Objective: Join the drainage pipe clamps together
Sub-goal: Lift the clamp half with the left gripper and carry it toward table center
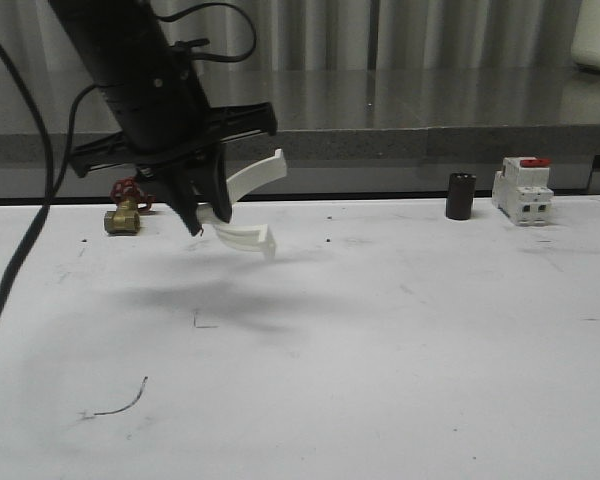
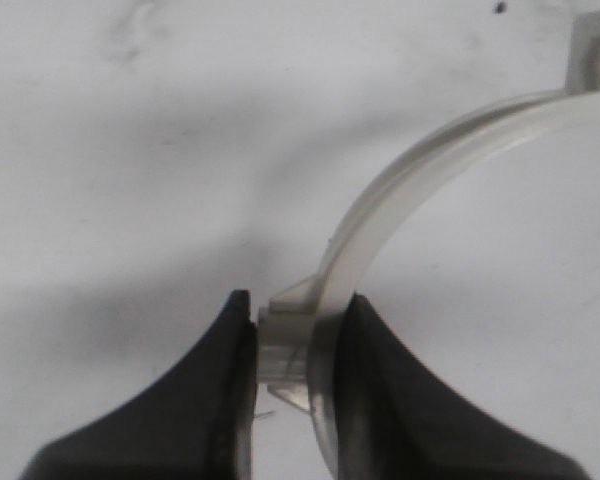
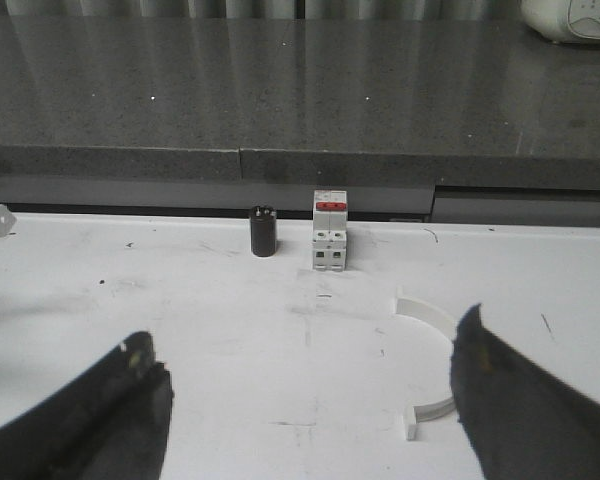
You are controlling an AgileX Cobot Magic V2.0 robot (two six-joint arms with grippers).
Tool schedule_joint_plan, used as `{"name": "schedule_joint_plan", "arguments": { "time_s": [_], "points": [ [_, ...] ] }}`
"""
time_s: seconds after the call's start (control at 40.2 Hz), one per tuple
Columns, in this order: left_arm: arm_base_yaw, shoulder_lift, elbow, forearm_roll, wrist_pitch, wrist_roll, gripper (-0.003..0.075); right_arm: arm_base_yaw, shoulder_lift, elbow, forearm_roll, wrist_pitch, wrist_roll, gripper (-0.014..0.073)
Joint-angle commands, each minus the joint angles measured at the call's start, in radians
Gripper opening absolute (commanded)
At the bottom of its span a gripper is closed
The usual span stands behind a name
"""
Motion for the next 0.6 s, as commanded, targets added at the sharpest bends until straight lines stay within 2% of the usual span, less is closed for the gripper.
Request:
{"name": "schedule_joint_plan", "arguments": {
  "time_s": [0.0, 0.224, 0.448, 0.572],
  "points": [
    [-0.012, -0.011, -0.072, -0.016, 0.009, -0.032, -0.0020, 0.000, 0.016, -0.033, 0.001, -0.073, 0.002, 0.0592],
    [-0.012, 0.065, -0.140, 0.106, 0.152, -0.110, -0.0020, 0.000, 0.016, -0.033, 0.001, -0.073, 0.002, 0.0592],
    [-0.012, 0.108, -0.140, 0.114, 0.177, -0.154, -0.0014, 0.000, 0.016, -0.033, 0.001, -0.073, 0.002, 0.0592],
    [-0.013, 0.129, -0.140, 0.114, 0.175, -0.163, 0.0022, 0.000, 0.016, -0.033, 0.001, -0.073, 0.002, 0.0592]
  ]
}}
